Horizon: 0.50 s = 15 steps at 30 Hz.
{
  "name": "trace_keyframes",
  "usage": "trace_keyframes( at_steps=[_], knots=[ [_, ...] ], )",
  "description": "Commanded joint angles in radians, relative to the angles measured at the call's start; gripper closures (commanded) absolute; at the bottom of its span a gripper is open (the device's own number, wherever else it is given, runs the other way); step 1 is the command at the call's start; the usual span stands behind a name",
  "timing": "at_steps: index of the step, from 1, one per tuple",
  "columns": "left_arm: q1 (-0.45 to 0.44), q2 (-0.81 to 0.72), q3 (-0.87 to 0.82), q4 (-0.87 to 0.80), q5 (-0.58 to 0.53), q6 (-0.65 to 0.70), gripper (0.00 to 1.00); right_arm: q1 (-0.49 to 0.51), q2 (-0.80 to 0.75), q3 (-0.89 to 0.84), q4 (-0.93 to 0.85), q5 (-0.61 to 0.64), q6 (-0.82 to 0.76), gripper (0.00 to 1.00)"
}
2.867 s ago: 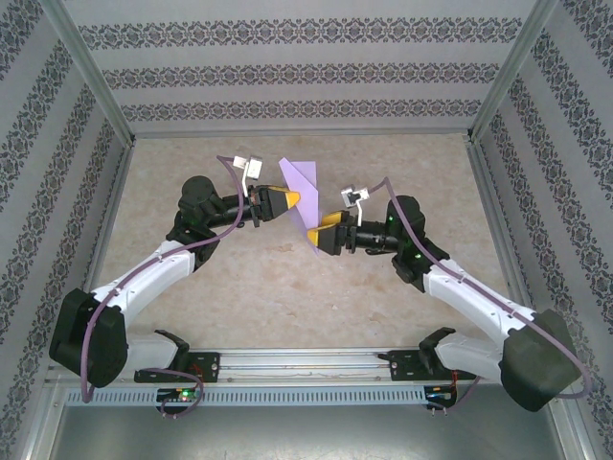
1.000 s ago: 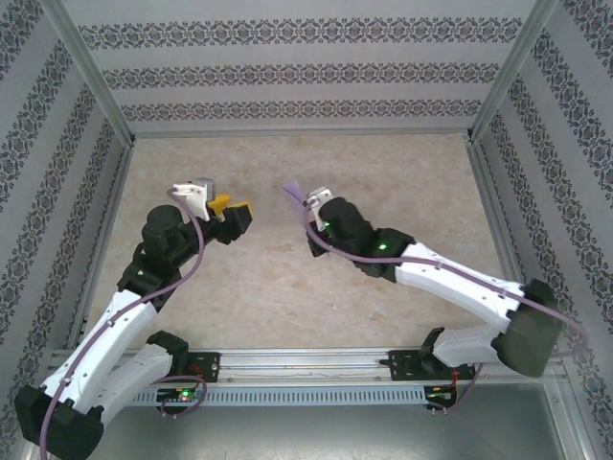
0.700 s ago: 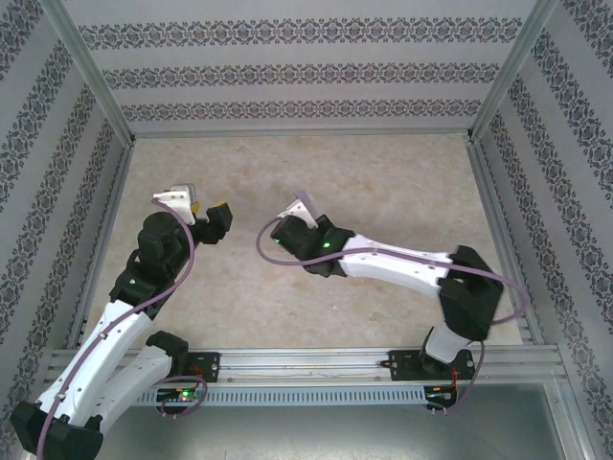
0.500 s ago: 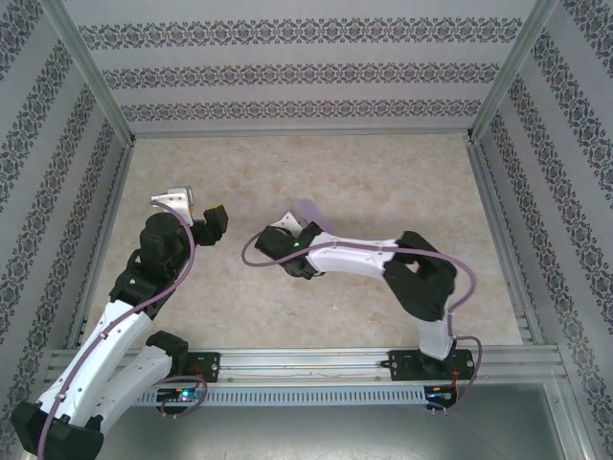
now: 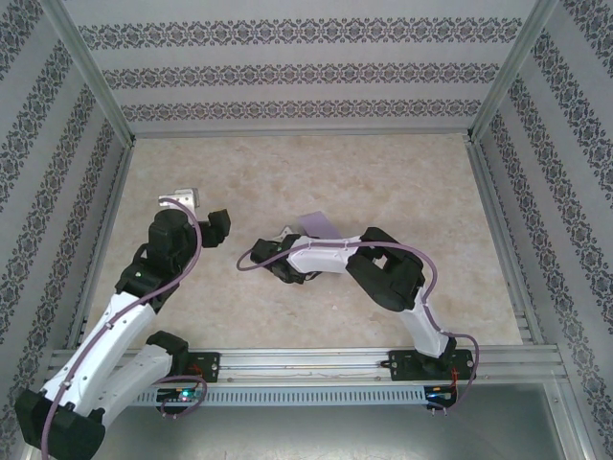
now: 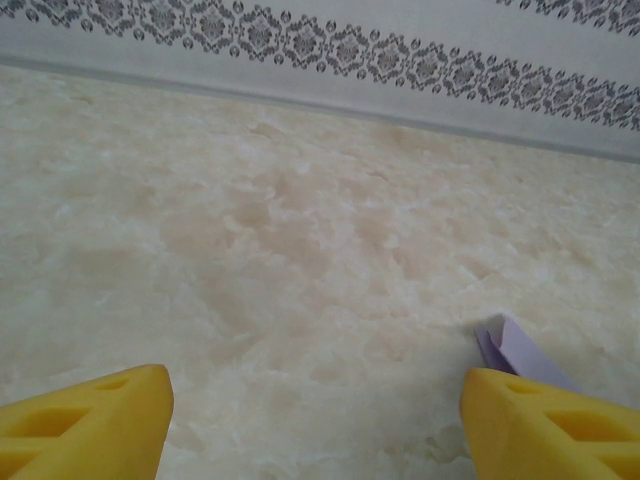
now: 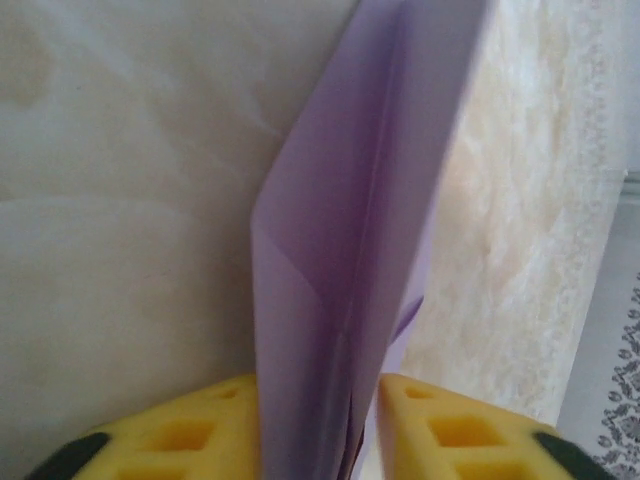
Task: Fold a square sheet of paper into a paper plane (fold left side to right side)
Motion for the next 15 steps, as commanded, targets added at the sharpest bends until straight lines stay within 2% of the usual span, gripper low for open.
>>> trace_keyframes(
  at_steps=[1,7,12,15],
  knots=[
    [0.014,0.017,0.040,-0.023,0.036,0.015,0.24,-0.002,-0.067,0.008,-0.023,-0.050,0.028,0.60],
    [0.016,0.058,0.059,-0.030,0.077,0.011,0.22,-0.022,-0.193,-0.036,0.004,-0.138,0.037,0.43],
    [0.016,0.110,0.059,-0.010,0.129,-0.015,0.21,-0.056,-0.334,-0.104,0.044,-0.207,0.058,0.33],
    [0.019,0.162,0.057,0.014,0.189,-0.045,0.22,-0.090,-0.428,-0.168,0.092,-0.249,0.069,0.22]
  ],
)
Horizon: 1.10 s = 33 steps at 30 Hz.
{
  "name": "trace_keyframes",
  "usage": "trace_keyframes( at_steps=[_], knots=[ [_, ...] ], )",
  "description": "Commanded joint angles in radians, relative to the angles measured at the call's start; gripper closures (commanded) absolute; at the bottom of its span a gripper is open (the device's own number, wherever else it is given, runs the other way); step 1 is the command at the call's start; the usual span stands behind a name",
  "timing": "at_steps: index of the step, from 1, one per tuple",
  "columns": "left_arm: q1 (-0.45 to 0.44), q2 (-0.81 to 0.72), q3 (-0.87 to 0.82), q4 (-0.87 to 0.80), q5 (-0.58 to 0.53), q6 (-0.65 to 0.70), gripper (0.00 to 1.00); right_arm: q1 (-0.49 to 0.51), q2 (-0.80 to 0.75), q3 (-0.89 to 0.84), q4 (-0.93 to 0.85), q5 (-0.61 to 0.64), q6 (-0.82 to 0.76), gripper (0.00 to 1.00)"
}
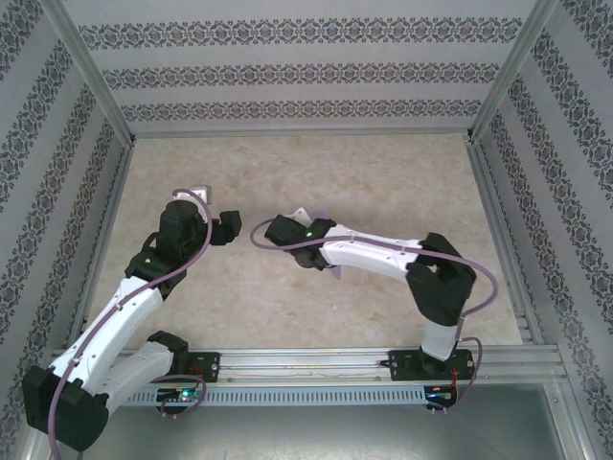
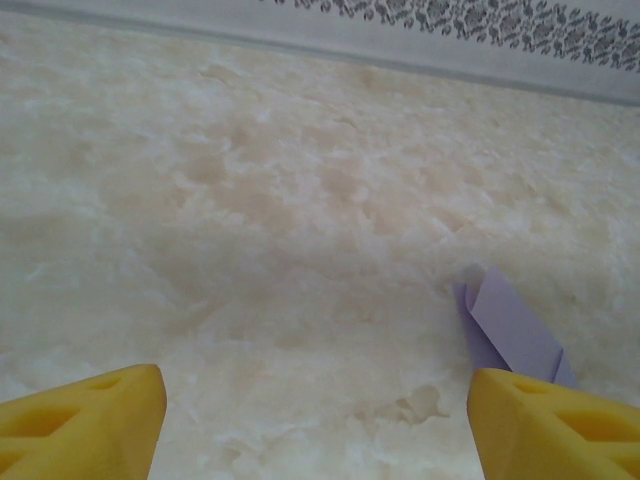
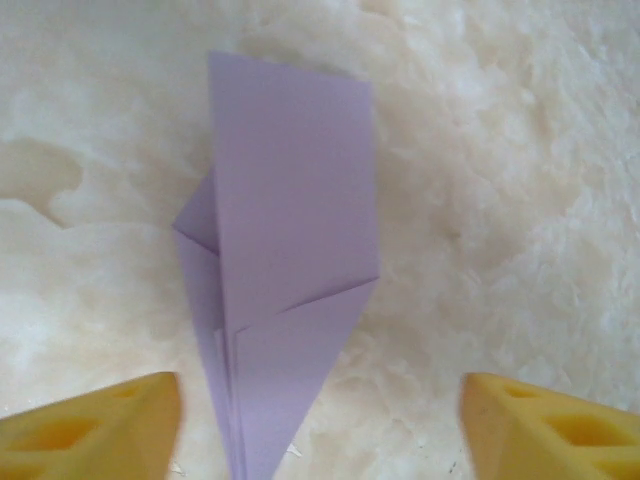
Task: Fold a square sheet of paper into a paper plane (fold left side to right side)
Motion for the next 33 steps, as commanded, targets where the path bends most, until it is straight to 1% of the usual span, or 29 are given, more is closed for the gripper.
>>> trace_keyframes(
  at_steps=[1,5,7,11,13,15,18,21,24,28,30,33],
  knots=[
    [0.018,0.058,0.027,0.023,0.094,-0.043,0.23,-0.044,-0.103,-0.076,0.057,-0.086,0.030,0.21],
    [0.020,0.182,0.064,0.013,0.201,-0.077,0.28,-0.141,-0.255,-0.220,0.199,-0.249,0.073,0.19],
    [0.020,0.242,0.063,0.046,0.265,-0.113,0.31,-0.201,-0.330,-0.303,0.277,-0.339,0.109,0.19],
    [0.014,0.365,0.050,0.159,0.402,-0.211,0.38,-0.344,-0.491,-0.505,0.464,-0.510,0.215,0.09],
    [-0.004,0.427,0.052,0.212,0.455,-0.249,0.40,-0.419,-0.567,-0.600,0.558,-0.579,0.267,0.03],
    [-0.037,0.494,0.063,0.256,0.491,-0.276,0.41,-0.498,-0.643,-0.693,0.641,-0.642,0.323,0.02],
    [-0.084,0.587,0.076,0.344,0.533,-0.331,0.42,-0.605,-0.732,-0.788,0.703,-0.717,0.381,0.02],
    [-0.126,0.681,0.096,0.441,0.577,-0.397,0.43,-0.695,-0.802,-0.843,0.715,-0.776,0.405,0.02],
    [-0.161,0.760,0.132,0.498,0.600,-0.439,0.44,-0.754,-0.854,-0.879,0.713,-0.808,0.418,0.02],
    [-0.186,0.845,0.156,0.575,0.593,-0.503,0.46,-0.785,-0.902,-0.912,0.712,-0.815,0.430,0.02],
    [-0.192,0.881,0.162,0.607,0.575,-0.534,0.47,-0.788,-0.909,-0.921,0.712,-0.816,0.429,0.02],
    [-0.199,0.927,0.162,0.700,0.559,-0.602,0.49,-0.791,-0.905,-0.925,0.709,-0.824,0.432,0.02]
  ],
)
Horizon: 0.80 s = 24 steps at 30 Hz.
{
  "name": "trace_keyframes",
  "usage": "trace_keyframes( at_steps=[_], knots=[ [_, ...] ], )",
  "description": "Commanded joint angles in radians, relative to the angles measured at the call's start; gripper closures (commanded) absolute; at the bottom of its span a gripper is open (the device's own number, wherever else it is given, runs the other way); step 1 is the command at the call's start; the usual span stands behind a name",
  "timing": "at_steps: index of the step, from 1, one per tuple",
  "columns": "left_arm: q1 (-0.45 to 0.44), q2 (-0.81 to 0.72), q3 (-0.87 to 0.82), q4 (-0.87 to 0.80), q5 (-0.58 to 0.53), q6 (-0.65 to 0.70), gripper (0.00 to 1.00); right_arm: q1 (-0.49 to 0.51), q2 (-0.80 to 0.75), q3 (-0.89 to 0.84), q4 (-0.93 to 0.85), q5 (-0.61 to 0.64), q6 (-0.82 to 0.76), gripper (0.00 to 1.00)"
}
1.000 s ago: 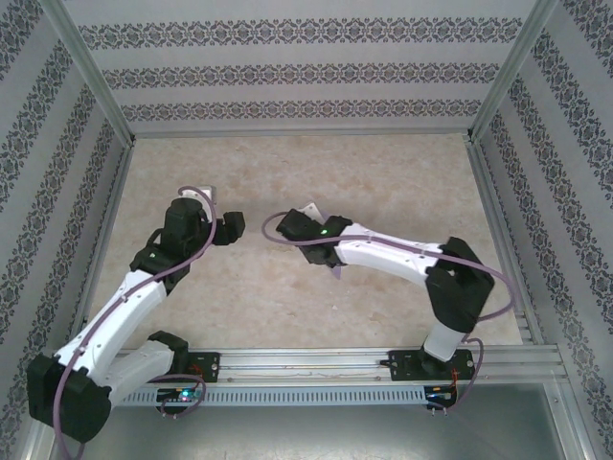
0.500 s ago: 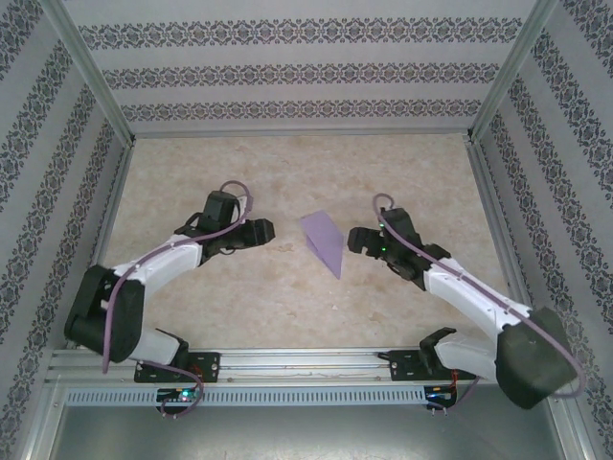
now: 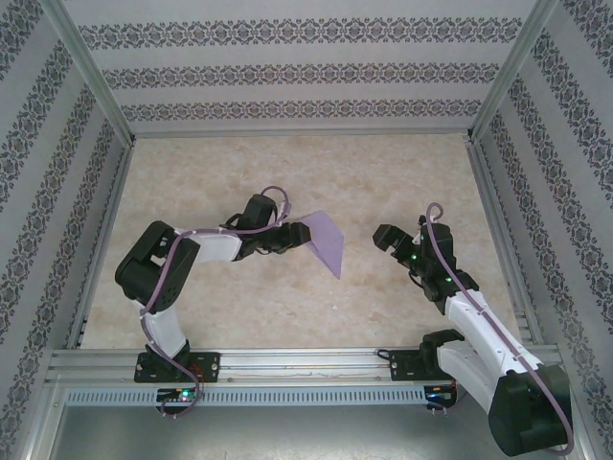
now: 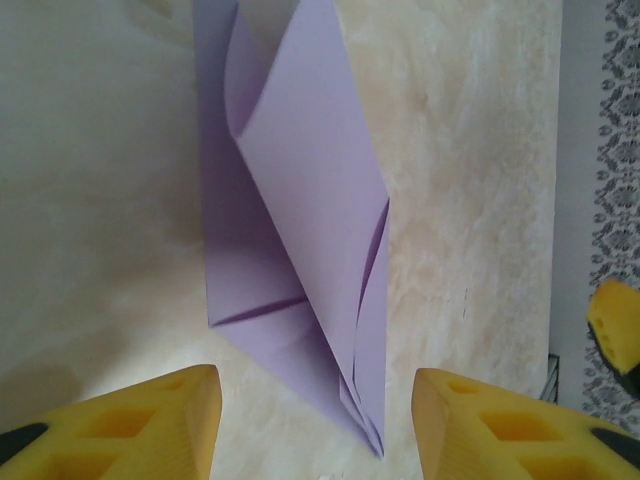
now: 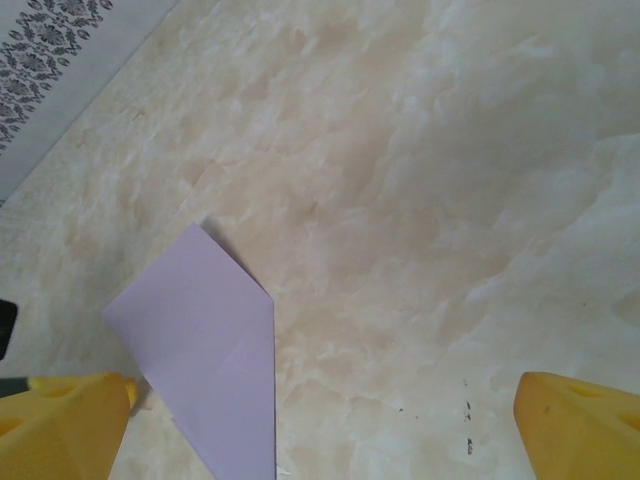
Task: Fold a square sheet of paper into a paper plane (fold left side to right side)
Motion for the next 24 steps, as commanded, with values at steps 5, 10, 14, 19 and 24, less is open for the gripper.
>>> trace_keyframes(
  at_steps=[5,10,14,19,24],
  knots=[
    [-0.023,0.099,0.051,0.203,-0.018,-0.132,0.54,-0.011,0.004,-0.017,0.021,-0.034,0.016,0.02],
    [-0.026,0.159,0.084,0.239,-0.008,-0.154,0.62,-0.012,-0.002,-0.023,0.019,-0.034,0.019,0.02],
    [-0.025,0.178,0.098,0.238,-0.002,-0.148,0.77,-0.014,-0.009,-0.029,0.014,-0.037,0.019,0.02],
    [-0.022,0.132,0.096,0.181,0.010,-0.076,0.93,-0.020,0.015,-0.014,0.014,-0.095,-0.011,0.02],
    [-0.001,0.064,0.050,0.181,0.070,0.000,1.00,-0.025,0.070,0.013,0.049,-0.211,-0.073,0.02]
  ],
)
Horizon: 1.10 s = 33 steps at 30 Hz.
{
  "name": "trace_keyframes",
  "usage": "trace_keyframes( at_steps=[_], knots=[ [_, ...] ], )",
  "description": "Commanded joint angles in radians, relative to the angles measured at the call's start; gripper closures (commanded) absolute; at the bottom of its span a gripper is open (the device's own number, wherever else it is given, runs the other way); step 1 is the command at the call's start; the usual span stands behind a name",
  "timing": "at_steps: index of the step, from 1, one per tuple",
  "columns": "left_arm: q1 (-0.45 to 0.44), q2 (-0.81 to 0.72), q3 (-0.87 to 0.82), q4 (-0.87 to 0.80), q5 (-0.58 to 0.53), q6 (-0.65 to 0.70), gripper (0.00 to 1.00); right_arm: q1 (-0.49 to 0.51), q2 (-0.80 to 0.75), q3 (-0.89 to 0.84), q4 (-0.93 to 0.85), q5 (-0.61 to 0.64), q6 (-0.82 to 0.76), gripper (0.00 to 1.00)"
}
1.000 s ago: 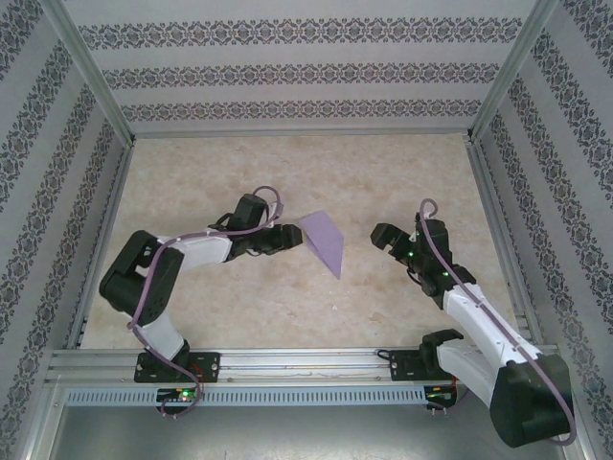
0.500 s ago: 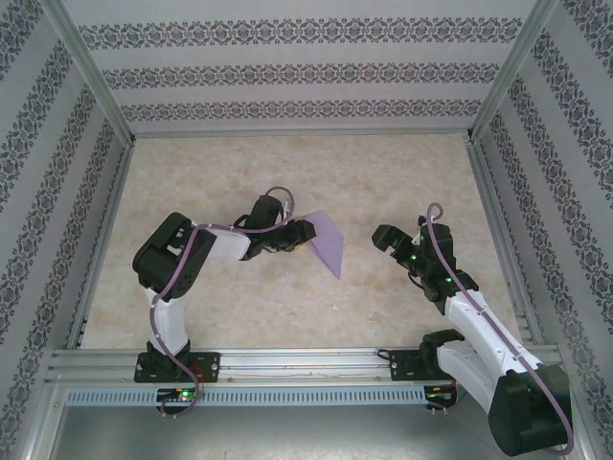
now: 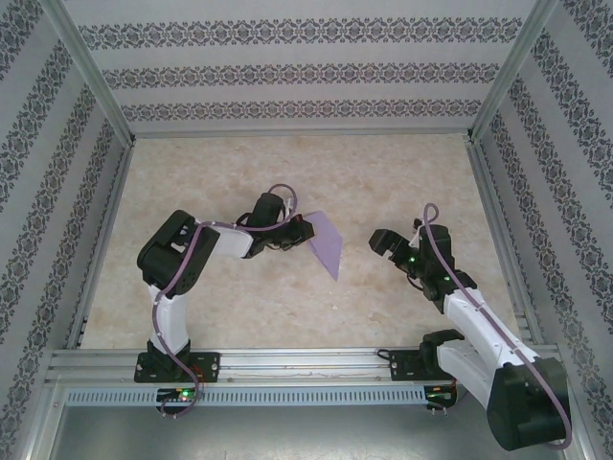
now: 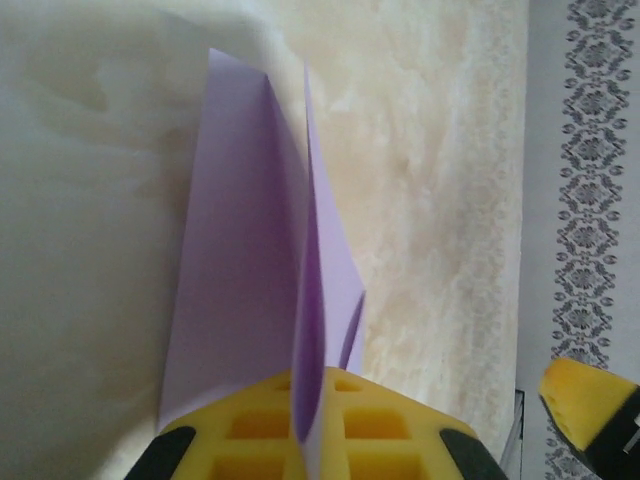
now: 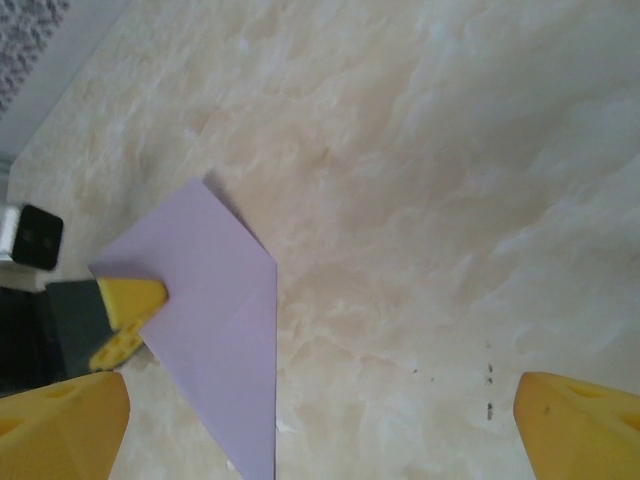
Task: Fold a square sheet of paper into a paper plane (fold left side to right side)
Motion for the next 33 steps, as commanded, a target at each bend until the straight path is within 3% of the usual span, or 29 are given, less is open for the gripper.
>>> trace_keyframes(
  at_steps=[1,8,18,23,33],
  knots=[
    [0.019,-0.082,-0.032,0.027,0.083,0.080,1.00,-0.012,0.035,0.034,0.048,-0.120,-0.063,0.02],
    [0.069,-0.180,-0.109,0.051,0.248,0.172,1.00,0.007,0.202,0.064,0.217,-0.391,-0.089,0.05],
    [0.086,-0.295,-0.111,-0.095,0.437,0.363,1.00,0.151,0.487,0.135,0.541,-0.587,-0.105,0.14],
    [0.086,-0.289,-0.113,-0.114,0.458,0.375,1.00,0.191,0.561,0.181,0.626,-0.655,-0.078,0.22],
    [0.089,-0.279,-0.101,-0.237,0.396,0.440,1.00,0.186,0.604,0.242,0.626,-0.689,-0.048,0.53]
  ],
)
